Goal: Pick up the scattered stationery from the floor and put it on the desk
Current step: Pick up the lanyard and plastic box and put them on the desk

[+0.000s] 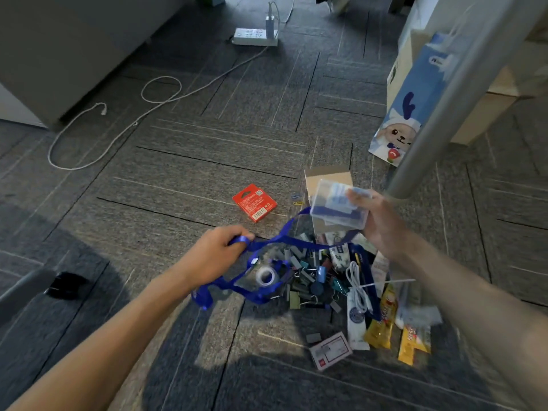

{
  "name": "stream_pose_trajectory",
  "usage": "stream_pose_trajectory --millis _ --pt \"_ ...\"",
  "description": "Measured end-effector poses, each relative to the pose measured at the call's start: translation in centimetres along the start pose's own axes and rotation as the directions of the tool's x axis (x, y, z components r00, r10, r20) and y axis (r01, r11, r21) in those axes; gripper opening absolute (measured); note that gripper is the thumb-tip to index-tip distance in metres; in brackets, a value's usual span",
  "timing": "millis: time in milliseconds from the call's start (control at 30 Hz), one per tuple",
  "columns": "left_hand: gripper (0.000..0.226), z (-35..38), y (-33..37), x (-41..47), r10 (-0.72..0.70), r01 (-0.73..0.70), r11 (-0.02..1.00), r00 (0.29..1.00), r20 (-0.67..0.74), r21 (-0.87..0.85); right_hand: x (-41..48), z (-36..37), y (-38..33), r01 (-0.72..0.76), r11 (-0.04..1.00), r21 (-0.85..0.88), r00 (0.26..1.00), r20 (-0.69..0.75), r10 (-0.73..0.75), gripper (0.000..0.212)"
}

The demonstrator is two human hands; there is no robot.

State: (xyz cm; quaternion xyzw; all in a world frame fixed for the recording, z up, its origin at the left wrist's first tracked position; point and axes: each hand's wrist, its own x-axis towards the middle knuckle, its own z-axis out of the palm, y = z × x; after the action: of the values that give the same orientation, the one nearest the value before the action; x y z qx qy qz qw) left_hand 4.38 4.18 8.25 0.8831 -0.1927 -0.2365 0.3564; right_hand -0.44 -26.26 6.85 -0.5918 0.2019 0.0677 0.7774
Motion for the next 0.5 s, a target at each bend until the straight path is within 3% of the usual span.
stream_pose_trajectory --millis 133,267,433,500 --pt "0.030 -0.9 5.8 0.9 0.000 -0.051 0.906 0.993 -0.122 -0.421 -1.9 1.3 -3.7 0.057 0.998 0.033 0.996 0.068 -0.059 0.063" --pt "0.036 -3.2 11.9 -0.1 -0.072 0.067 0.798 0.997 0.015 -0.599 -6.6 3.6 -10.6 0.124 0.986 0.114 0.986 0.101 -0.135 0.036" --pt "0.016 -10.5 23.2 -3.8 -0.184 0.172 0.684 0.981 0.061 -0.709 -14.3 6.6 -23.8 0.095 0.993 0.068 0.995 -0.014 -0.094 0.081" --pt "0.017 -13.9 27.9 -5.1 -0.185 0.192 0.648 0.978 0.093 -0.737 -17.5 7.6 -29.3 0.081 0.995 0.063 0.997 -0.021 -0.080 0.062"
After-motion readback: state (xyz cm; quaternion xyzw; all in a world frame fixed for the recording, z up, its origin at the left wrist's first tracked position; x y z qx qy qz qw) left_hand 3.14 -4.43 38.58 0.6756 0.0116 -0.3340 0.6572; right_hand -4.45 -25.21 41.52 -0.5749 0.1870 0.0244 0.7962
